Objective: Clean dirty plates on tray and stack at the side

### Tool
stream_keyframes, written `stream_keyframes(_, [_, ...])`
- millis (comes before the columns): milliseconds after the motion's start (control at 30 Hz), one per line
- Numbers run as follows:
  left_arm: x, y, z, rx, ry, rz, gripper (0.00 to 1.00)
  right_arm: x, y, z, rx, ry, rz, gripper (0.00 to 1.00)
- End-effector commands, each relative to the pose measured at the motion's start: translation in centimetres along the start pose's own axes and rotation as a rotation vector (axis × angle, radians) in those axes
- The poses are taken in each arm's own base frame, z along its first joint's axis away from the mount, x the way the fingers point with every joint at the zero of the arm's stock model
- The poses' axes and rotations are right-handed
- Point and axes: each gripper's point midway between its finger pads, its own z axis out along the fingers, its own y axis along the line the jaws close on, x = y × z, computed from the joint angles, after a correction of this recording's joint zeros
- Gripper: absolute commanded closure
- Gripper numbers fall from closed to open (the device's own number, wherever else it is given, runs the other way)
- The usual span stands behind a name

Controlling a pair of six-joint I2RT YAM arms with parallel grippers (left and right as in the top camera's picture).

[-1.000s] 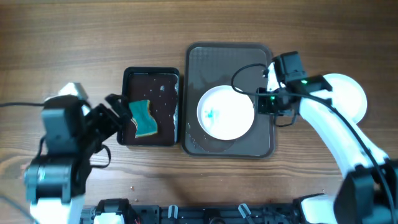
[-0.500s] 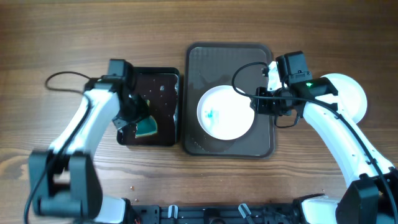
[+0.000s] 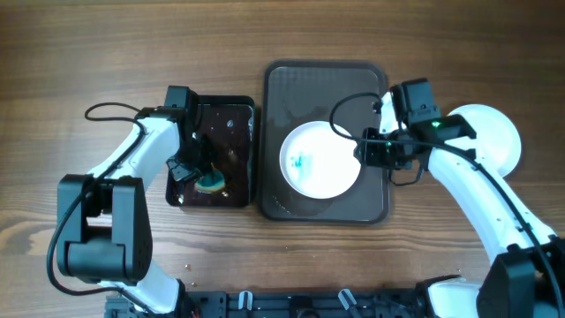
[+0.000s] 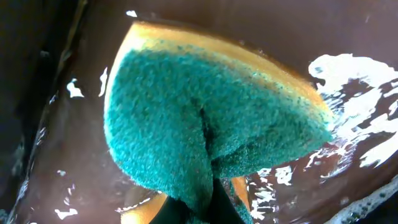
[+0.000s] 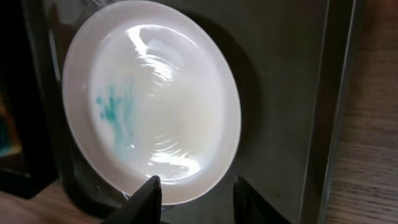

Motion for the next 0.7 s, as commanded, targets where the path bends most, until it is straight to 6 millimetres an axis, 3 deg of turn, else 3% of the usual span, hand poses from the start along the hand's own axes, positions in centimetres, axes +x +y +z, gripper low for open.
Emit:
stream_keyframes(0, [-0.6, -0.3, -2.3, 0.001, -0.029, 0.059, 0.96, 0.7, -1.2, 1.3, 0.035, -0.012, 0.032, 0.62])
stream_keyframes(233, [-1.8, -1.7, -6.4, 0.014, -0.049, 0.084, 0.96, 0.2, -1.8, 3.8, 0.042, 0.009, -0.022, 0.62])
stream_keyframes(367, [-2.1, -2.3, -8.4, 0.023, -0.059, 0.098, 0.96, 0.9, -1.7, 5.5, 0.012, 0.066, -0.010, 0.62])
stream_keyframes(533, [-1.6, -4.0, -10.2, 0.079, -0.060, 0.173, 0.96, 0.9, -1.9, 6.5, 0.014, 0.080, -0.005, 0.62])
stream_keyframes(667, [-0.4, -5.8, -10.6, 0.135, -0.052, 0.235, 0.96, 1.0, -2.2, 7.3, 0.020, 0.095, -0.002, 0.72])
